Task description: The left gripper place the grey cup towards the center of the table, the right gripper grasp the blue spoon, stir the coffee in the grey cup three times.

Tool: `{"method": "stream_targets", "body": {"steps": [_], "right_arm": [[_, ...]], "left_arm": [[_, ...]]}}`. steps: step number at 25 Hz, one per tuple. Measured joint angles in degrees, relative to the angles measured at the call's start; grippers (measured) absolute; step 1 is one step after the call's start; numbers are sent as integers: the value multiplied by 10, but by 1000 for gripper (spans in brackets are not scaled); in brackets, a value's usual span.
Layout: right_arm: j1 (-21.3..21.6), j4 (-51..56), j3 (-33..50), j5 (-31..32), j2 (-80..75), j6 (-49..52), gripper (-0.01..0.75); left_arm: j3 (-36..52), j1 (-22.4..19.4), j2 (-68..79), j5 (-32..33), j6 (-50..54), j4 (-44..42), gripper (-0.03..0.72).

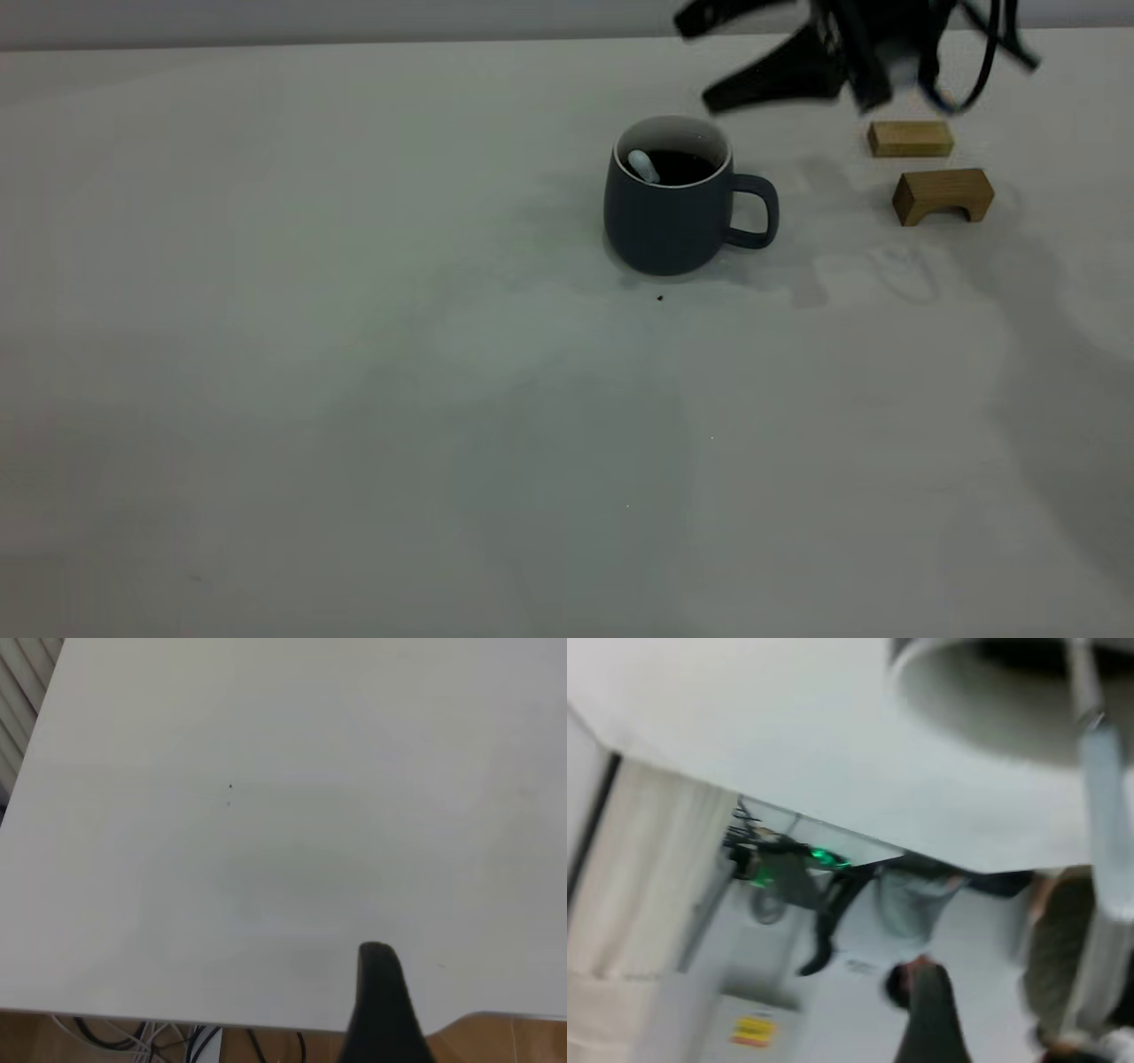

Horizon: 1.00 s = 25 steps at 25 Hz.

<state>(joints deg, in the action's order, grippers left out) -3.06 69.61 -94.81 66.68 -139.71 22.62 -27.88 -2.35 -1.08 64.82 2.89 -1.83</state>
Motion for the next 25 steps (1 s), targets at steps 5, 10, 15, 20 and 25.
{"method": "stream_targets", "body": {"steps": [5,10,15,20,25], "right_arm": [[-10,-164,0,6,105,-104,438],[-33,-383,1,19,207,-189,267],[-72,-518,3,27,300,-211,147],[-119,-609,10,33,408,-253,131],[-141,-657,68,40,510,-260,131]], "left_arm": [[0,0,0,0,0,0,585],[0,0,0,0,0,0,585],[0,0,0,0,0,0,585],[0,0,0,0,0,0,585],[0,0,0,0,0,0,585]]}}
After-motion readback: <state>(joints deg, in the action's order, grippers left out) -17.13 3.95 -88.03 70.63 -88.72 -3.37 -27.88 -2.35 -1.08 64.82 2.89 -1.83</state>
